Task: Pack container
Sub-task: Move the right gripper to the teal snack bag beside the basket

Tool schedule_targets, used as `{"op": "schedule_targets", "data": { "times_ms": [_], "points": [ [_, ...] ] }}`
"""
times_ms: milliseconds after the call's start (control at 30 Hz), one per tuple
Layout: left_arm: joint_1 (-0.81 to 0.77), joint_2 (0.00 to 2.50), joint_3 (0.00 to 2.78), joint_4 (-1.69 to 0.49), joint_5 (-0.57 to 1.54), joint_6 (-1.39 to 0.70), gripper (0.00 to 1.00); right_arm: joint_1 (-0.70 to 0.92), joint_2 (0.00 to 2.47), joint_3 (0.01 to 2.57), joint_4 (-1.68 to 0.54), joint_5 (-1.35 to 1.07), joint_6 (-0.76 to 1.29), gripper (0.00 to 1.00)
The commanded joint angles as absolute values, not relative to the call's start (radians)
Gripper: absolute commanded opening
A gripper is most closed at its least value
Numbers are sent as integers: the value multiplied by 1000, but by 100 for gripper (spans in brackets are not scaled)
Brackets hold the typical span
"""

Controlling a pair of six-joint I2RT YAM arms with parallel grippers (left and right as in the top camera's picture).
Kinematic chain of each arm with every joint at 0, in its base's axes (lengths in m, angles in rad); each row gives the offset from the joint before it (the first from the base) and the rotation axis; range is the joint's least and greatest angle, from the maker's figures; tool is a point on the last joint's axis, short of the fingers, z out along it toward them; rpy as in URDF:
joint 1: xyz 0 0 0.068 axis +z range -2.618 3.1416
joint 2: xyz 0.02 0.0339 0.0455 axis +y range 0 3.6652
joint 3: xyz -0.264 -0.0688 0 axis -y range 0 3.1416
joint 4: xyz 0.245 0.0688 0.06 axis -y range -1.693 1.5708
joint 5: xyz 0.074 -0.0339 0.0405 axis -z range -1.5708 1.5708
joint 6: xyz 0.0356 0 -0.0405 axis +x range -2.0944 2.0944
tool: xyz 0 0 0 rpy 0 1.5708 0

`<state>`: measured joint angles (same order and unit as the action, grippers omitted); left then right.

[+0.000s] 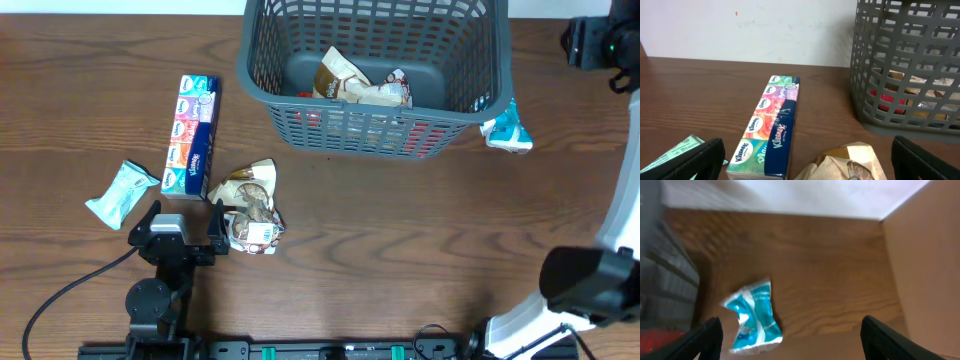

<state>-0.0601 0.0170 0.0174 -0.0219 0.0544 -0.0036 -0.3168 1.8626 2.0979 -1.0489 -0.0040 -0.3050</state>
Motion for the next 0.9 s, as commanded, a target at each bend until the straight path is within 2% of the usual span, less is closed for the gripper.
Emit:
{"op": "schedule_targets", "data": {
  "times_ms": [0,867],
  "points": [
    [-62,12,4,-63,94,-10,99,-316,1930,2100,-1055,-55,-368,75],
    [-62,12,4,-63,94,-10,99,-292,2302,2100,-1141,-91,-376,77]
  ]
}}
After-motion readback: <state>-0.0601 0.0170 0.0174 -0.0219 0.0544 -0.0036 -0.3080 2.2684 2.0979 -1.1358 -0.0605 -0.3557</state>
